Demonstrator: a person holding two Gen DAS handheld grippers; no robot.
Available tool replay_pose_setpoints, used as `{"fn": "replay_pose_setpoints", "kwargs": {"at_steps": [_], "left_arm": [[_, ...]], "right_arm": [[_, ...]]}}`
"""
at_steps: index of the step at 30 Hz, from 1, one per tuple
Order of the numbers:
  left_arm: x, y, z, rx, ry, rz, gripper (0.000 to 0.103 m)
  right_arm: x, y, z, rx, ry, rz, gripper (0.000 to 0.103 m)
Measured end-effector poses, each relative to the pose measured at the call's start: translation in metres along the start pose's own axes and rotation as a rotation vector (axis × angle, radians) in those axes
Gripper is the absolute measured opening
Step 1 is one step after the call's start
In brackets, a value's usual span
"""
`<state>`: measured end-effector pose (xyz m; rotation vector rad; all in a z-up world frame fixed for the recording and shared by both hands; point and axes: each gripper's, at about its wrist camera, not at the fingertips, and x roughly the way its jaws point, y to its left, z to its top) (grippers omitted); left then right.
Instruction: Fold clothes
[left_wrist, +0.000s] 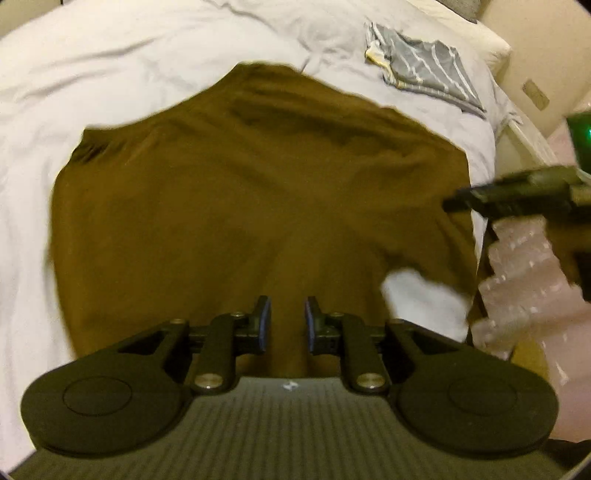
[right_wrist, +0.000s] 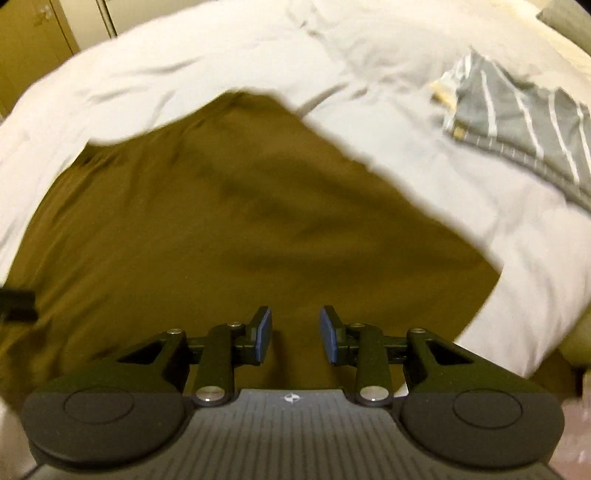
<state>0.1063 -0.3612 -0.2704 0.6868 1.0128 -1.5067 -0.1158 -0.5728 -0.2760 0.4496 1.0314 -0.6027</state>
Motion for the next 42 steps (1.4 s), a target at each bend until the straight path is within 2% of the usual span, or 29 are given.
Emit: {"fn": "replay_pose_setpoints", "kwargs": {"at_steps": [4,6,7,8,9,10,11,12,15,18,21,25,27,28,29,30,31,32,33,34,37,42], "left_arm": [[0.039,-0.047,0.032,0.006,-0.018,0.026,0.017],[0.062,-0.066,0.040,0.017,0.012,0.026,0.017],[0.073,-0.075,0.041,0.032,0.039,0.028,0.017],[0.082,-0.080,0.037,0.044,0.065,0.035,0.017],[0.090,-0.083,0.032,0.055,0.091,0.043,0.017],[0.097,-0.087,0.027,0.065,0.117,0.050,0.017],[0.105,-0.090,0.022,0.076,0.144,0.058,0.017],[0.105,-0.090,0.020,0.075,0.148,0.059,0.017],[0.097,-0.087,0.026,0.037,0.155,0.039,0.017],[0.083,-0.087,0.034,0.036,0.118,0.050,0.017],[0.069,-0.086,0.043,0.021,0.055,0.054,0.017],[0.072,-0.080,0.052,-0.005,0.022,0.081,0.019],[0.078,-0.077,0.054,-0.010,0.025,0.096,0.019],[0.081,-0.076,0.054,-0.013,0.026,0.104,0.019],[0.082,-0.073,0.054,-0.012,0.022,0.115,0.019],[0.082,-0.071,0.053,-0.010,0.017,0.128,0.019],[0.080,-0.066,0.053,-0.015,0.008,0.144,0.019],[0.078,-0.060,0.053,-0.022,-0.001,0.162,0.019],[0.076,-0.054,0.053,-0.028,-0.010,0.179,0.019],[0.073,-0.047,0.053,-0.042,-0.018,0.197,0.019],[0.064,-0.025,0.055,-0.089,-0.036,0.245,0.019],[0.060,-0.001,0.062,-0.108,-0.053,0.291,0.019]], "right_arm": [[0.026,-0.045,0.044,-0.047,-0.047,0.052,0.034],[0.038,-0.056,0.062,-0.089,-0.056,0.094,0.044],[0.045,-0.059,0.069,-0.118,-0.050,0.121,0.055],[0.053,-0.059,0.072,-0.154,-0.027,0.154,0.059],[0.062,-0.059,0.074,-0.200,-0.004,0.182,0.059],[0.072,-0.058,0.074,-0.277,0.013,0.184,0.052],[0.081,-0.058,0.074,-0.355,0.016,0.155,0.045],[0.086,-0.065,0.077,-0.375,0.008,0.128,0.044],[0.091,-0.092,0.088,-0.278,-0.023,0.063,0.042],[0.079,-0.102,0.092,-0.216,-0.049,0.021,0.037],[0.058,-0.087,0.093,-0.219,-0.098,0.100,0.037],[0.063,-0.032,0.099,-0.376,-0.100,0.263,0.037],[0.083,-0.007,0.099,-0.509,-0.072,0.272,0.035],[0.095,0.000,0.100,-0.563,-0.060,0.263,0.031],[0.108,0.000,0.104,-0.592,-0.059,0.240,0.033],[0.116,-0.006,0.109,-0.591,-0.066,0.225,0.036],[0.123,-0.012,0.114,-0.589,-0.073,0.212,0.047],[0.125,-0.018,0.118,-0.583,-0.085,0.195,0.050],[0.124,-0.022,0.122,-0.573,-0.097,0.166,0.050],[0.123,-0.026,0.125,-0.564,-0.109,0.137,0.041],[0.112,-0.045,0.139,-0.438,-0.112,0.114,0.031],[0.083,-0.044,0.128,-0.416,-0.131,0.191,0.031]]}}
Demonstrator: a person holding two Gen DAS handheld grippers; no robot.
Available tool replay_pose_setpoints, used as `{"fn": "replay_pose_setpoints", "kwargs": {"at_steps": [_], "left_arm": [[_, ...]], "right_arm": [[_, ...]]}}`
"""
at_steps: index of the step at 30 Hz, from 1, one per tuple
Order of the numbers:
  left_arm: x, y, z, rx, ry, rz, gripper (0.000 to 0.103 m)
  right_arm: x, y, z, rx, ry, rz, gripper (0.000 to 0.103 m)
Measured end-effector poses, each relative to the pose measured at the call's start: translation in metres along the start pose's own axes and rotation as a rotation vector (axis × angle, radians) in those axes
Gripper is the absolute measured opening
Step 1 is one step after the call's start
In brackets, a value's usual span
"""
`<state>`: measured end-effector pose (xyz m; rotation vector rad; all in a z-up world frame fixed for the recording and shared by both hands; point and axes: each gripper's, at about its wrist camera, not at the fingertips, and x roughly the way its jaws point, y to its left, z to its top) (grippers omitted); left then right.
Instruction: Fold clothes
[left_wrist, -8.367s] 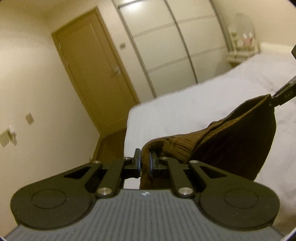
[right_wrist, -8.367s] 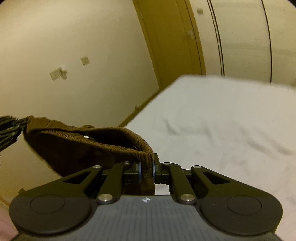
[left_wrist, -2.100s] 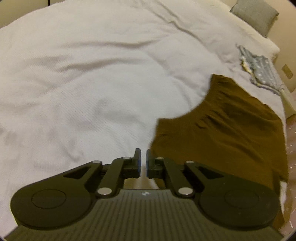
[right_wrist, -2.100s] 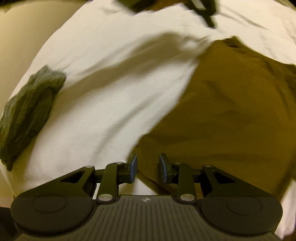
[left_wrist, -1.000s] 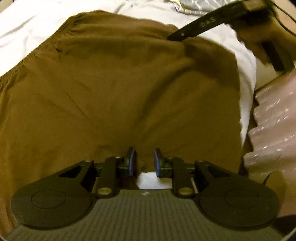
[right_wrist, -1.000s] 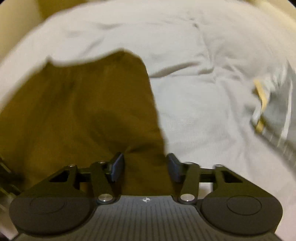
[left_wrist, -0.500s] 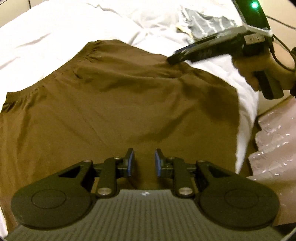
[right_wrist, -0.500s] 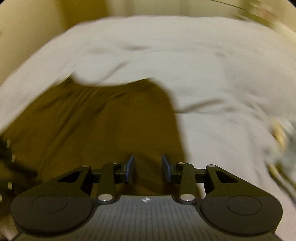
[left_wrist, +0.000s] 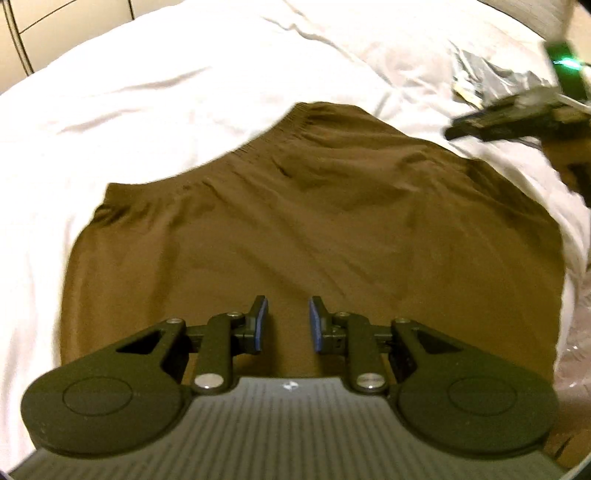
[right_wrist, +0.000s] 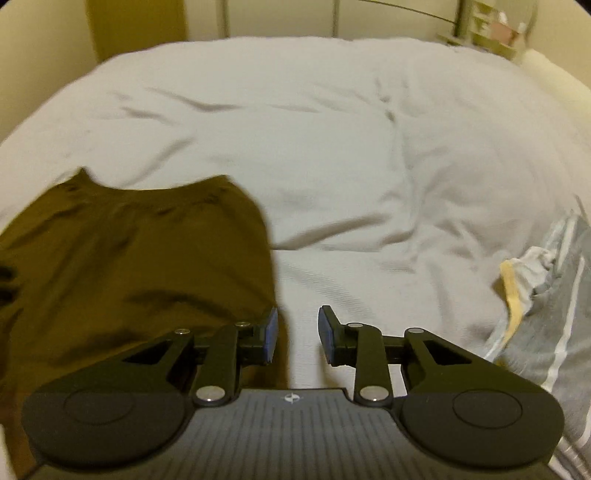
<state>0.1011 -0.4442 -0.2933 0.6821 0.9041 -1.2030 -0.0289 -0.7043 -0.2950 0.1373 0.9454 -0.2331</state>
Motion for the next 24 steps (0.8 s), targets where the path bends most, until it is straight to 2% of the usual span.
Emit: {"fn": "replay_pose_setpoints", "kwargs": {"at_steps": [5,9,13,16,19,22,24], "left_arm": [[0.027,0.017,0.022,0.036,-0.010,0.002,0.019],[0.065,0.037,0.033,0.073,0.024,0.022,0.024],[0.068,0.055,0.044,0.034,0.036,0.063,0.023],[0.049,0.034,0.054,0.078,-0.017,0.045,0.021],[0.036,-0.004,0.066,0.111,-0.076,-0.041,0.021],[0.047,-0.049,0.076,0.160,-0.093,-0.143,0.021],[0.066,-0.077,0.079,0.224,-0.080,-0.173,0.022]], "right_arm": [[0.010,0.026,-0.014,-0.063,0.048,0.088,0.028],[0.011,0.002,-0.034,0.005,0.072,-0.002,0.026],[-0.015,-0.026,-0.047,0.100,0.065,-0.121,0.029],[-0.043,-0.029,-0.058,0.169,0.045,-0.128,0.029],[-0.057,-0.015,-0.074,0.139,0.067,-0.100,0.028],[-0.054,-0.013,-0.096,0.121,0.114,-0.107,0.028],[-0.053,-0.024,-0.111,0.140,0.138,-0.134,0.027]]}}
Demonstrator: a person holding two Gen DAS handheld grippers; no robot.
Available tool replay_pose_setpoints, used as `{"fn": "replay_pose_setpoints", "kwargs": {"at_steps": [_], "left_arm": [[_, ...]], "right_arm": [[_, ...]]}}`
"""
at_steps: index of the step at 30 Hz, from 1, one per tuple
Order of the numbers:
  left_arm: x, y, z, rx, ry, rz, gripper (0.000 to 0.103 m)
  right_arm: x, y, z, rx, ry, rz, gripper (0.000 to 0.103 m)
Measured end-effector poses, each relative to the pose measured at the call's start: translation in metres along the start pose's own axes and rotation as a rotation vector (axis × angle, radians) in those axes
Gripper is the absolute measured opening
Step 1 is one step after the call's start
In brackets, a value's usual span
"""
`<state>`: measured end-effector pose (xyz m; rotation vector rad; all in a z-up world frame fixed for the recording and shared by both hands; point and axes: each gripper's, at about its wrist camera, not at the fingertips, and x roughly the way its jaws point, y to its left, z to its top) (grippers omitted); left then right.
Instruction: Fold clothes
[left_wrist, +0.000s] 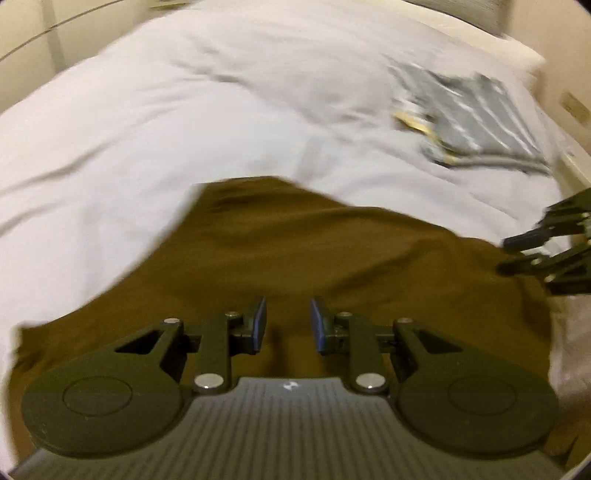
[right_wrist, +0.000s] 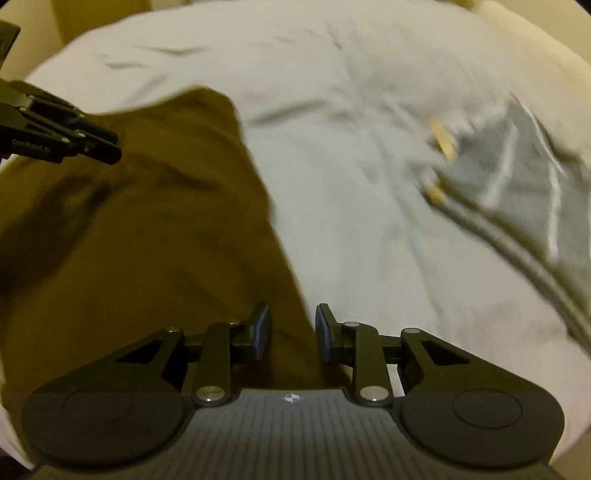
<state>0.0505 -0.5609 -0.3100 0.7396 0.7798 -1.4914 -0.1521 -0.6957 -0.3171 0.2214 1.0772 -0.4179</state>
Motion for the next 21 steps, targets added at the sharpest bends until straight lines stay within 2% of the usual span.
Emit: {"fn": "replay_pose_setpoints", "kwargs": {"at_steps": [2,5,7,10,15,21], "left_arm": [[0.022,-0.015,0.002,0.062,0.027,0.004,0.022],[0.034,-0.008,0.004,0.039,0.042,0.017,0.023],[0.027,0.002,0.009,0.016,0.040,0.041,0.023],[0.000,0.021,0.014,0.000,0.021,0.086,0.023],[-0.071,0.068,0.013,-0.049,-0.015,0.183,0.023],[-0.161,0.102,-0.039,-0.091,0.028,0.295,0.027]], "right_arm": [[0.000,-0.015,-0.009,0.018,0.008,-0.038,0.027],[-0.010,-0.035,-0.019,0.040,0.024,-0.113,0.028],[-0.016,-0.049,-0.027,0.086,0.054,-0.164,0.028],[-0.037,-0.055,-0.032,0.130,0.048,-0.183,0.029],[-0.081,-0.022,-0.027,0.158,-0.012,-0.102,0.029],[-0.105,0.055,-0.024,0.121,-0.036,0.047,0.035]]}}
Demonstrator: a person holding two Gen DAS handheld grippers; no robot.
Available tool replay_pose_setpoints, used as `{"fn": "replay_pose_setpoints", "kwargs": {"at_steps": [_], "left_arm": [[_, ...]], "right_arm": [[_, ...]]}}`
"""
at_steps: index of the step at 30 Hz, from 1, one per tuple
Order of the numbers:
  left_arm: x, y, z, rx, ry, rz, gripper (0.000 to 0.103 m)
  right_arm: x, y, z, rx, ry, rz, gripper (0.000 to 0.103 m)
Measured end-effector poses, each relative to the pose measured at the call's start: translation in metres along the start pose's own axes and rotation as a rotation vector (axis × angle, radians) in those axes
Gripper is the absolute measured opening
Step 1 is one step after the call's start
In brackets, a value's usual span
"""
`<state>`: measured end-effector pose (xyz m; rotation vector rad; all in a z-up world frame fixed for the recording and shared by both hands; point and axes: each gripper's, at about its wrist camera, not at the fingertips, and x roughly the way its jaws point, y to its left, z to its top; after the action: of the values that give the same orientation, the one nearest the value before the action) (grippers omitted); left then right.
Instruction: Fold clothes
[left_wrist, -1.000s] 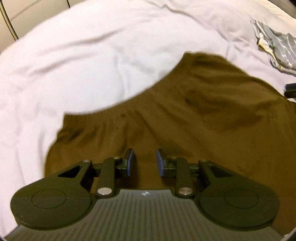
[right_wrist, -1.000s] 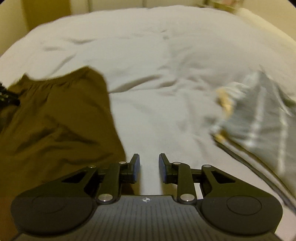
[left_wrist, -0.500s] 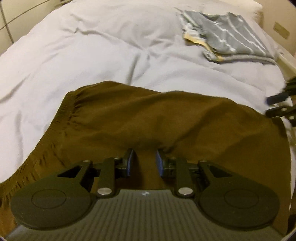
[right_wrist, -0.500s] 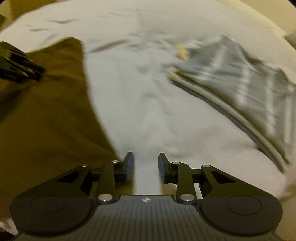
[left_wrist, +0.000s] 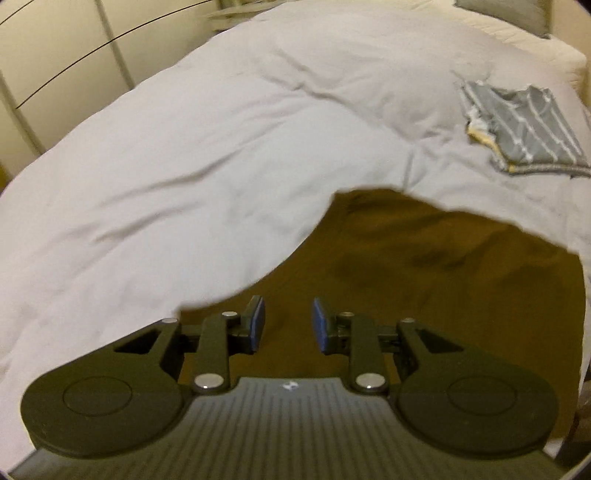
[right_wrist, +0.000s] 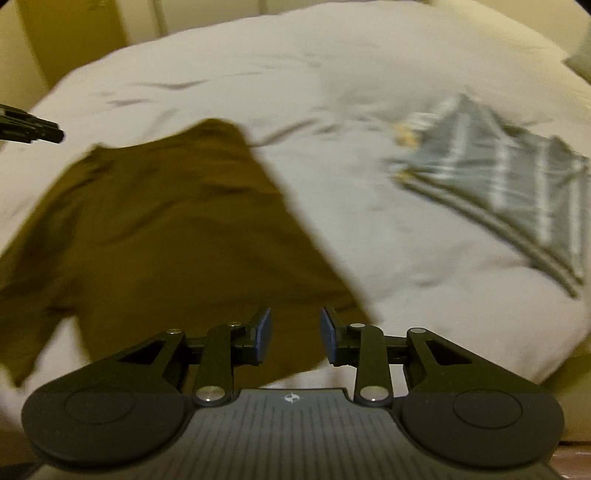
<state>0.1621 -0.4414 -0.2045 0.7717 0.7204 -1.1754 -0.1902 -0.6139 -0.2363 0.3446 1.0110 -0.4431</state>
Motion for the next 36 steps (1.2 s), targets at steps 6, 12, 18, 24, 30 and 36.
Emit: {"fn": "replay_pose_setpoints", "kwargs": {"at_steps": [6,12,18,24,30,36], "left_arm": [[-0.054,0.037,-0.086,-0.053,0.068,0.055,0.045],[-0.077,0.059,-0.160,-0.066,0.115,-0.004,0.053],[-0.102,0.069,-0.194,0.098,0.082,-0.125,0.062],[-0.136,0.076,-0.207,0.108,0.049,-0.208,0.070],[-0.155,0.082,-0.203,-0.088,0.072,-0.263,0.099],[-0.181,0.070,-0.204,-0.214,0.096,-0.318,0.101]], "right_arm": [[-0.014,0.088,-0.015,-0.049,0.014,0.085,0.043],[-0.038,0.161,-0.027,-0.033,0.006,0.038,0.051],[-0.069,0.237,-0.036,0.057,0.015,-0.072,0.058],[-0.105,0.282,-0.026,0.148,-0.007,-0.173,0.083],[-0.134,0.289,-0.013,0.201,0.027,-0.252,0.088],[-0.154,0.283,-0.014,0.247,0.049,-0.275,0.088]]}}
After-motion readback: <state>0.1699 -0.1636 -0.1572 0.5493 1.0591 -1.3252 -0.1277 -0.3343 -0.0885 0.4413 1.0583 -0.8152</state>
